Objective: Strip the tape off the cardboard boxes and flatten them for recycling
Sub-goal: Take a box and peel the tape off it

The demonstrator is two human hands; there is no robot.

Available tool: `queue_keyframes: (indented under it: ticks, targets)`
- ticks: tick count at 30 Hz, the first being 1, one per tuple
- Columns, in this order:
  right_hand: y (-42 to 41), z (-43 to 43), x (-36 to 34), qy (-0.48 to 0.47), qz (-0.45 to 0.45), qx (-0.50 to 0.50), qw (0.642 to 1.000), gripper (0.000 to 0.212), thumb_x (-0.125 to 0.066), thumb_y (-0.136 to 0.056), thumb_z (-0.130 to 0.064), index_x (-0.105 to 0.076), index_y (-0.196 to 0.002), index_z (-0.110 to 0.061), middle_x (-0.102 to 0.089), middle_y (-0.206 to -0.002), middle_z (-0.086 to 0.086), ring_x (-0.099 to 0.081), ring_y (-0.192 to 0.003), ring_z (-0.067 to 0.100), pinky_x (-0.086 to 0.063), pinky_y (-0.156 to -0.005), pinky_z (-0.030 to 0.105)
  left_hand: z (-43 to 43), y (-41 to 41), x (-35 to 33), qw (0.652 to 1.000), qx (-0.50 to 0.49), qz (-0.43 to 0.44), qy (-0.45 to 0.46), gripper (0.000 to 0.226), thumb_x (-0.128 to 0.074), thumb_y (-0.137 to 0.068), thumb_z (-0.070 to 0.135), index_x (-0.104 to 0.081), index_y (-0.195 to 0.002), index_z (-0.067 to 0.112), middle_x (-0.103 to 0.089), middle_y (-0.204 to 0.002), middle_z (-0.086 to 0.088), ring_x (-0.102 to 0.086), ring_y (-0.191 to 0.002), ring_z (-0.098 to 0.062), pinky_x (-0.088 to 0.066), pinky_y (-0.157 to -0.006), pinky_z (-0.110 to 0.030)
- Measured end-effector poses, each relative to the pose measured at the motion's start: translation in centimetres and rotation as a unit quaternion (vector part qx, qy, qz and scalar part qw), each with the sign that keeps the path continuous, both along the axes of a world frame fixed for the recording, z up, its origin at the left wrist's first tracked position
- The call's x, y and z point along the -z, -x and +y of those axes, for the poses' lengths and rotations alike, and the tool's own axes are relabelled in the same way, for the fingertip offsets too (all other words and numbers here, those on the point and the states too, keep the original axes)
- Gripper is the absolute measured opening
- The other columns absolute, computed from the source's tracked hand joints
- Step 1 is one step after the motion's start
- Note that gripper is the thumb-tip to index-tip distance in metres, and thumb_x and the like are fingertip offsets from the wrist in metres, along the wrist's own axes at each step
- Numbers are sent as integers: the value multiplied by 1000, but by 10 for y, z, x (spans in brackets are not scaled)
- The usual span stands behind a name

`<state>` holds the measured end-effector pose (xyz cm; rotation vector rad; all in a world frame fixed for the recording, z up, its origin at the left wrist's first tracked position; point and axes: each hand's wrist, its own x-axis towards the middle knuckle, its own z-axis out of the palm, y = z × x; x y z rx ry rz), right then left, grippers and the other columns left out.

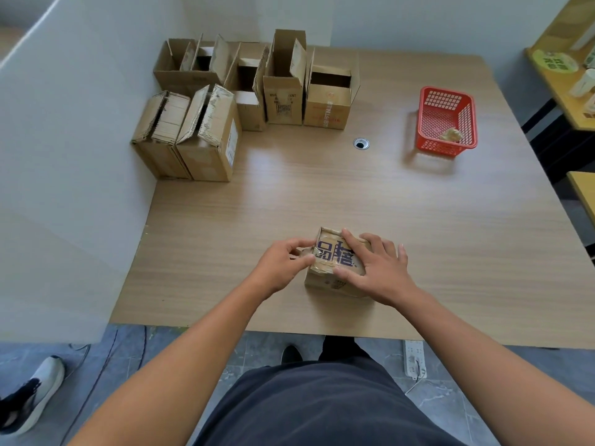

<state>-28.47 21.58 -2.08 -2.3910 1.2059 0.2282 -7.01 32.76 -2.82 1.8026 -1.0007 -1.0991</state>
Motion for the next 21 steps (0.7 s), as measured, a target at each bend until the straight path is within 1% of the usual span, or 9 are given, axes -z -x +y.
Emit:
queue_keyframes:
  ticks: [2,4,6,8,10,12,15,19,21]
  targets:
    - [0,0,-1,11,4,-9,1000,89,-18,-71,-97,4,-151,-66,-22,-159,-7,-17,-148,22,0,-122,63,-1,1,1,999,-33,26,-9,27,-76,-90,15,-76,-116,22,-74,-108,4,-67,-105,-12,-52,-98,-28]
    - [-1,2,0,23,8,-12,1000,88,-17,-71,-98,7,-151,-66,-22,-158,-7,-17,-147,22,-1,-122,63,-1,5,3,994,-84,74,-7,16,-78,-88,11,-79,-101,19,-78,-98,1,-71,-100,-16,-56,-93,-30]
    - [-1,5,2,24,14,-8,1000,88,-14,-71,-99,11,-148,-68,-21,-158,-8,-17,-147,21,-2,-123,61,-2,9,3,988,-123,88,-2,8,-80,-86,10,-78,-89,17,-78,-90,-1,-72,-91,-17,-58,-87,-33]
    - [0,4,4,21,15,-1,1000,87,-14,-70,-100,11,-148,-69,-21,-158,-9,-16,-147,20,-1,-123,60,-4,10,4,992,-122,40,4,8,-80,-87,15,-75,-82,19,-76,-85,1,-70,-84,-15,-58,-83,-35]
    - [0,1,3,20,10,0,1000,88,-15,-70,-100,7,-149,-68,-22,-158,-9,-17,-147,20,-1,-123,60,-3,13,5,994,-97,-46,17,14,-77,-90,22,-70,-79,26,-71,-79,9,-60,-70,-3,-53,-72,-30]
    - [-1,-2,1,17,9,-2,1000,88,-16,-70,-100,5,-149,-68,-23,-158,-9,-18,-147,21,-1,-123,60,2,21,8,991,-92,-86,44,17,-72,-94,24,-62,-81,28,-66,-78,11,-54,-67,-2,-47,-67,-27]
    - [-1,-3,2,13,10,-4,1000,88,-16,-69,-100,7,-148,-69,-24,-158,-9,-18,-147,20,-1,-123,60,10,30,16,986,-95,-98,95,13,-65,-99,21,-57,-88,23,-64,-92,6,-59,-83,-9,-50,-73,-32]
    - [0,-3,2,10,11,-3,1000,87,-16,-69,-100,8,-148,-70,-24,-157,-8,-19,-146,21,-2,-123,59,12,26,17,976,-66,-147,146,15,-63,-98,11,-56,-89,20,-46,-127,7,-46,-124,0,-45,-99,-24]
    - [0,-3,1,10,13,-9,1000,87,-16,-70,-100,8,-148,-70,-25,-156,-8,-19,-146,21,-2,-123,60,15,27,18,977,-49,-138,155,15,-60,-99,7,-55,-89,18,-52,-128,9,-50,-124,-3,-47,-101,-29]
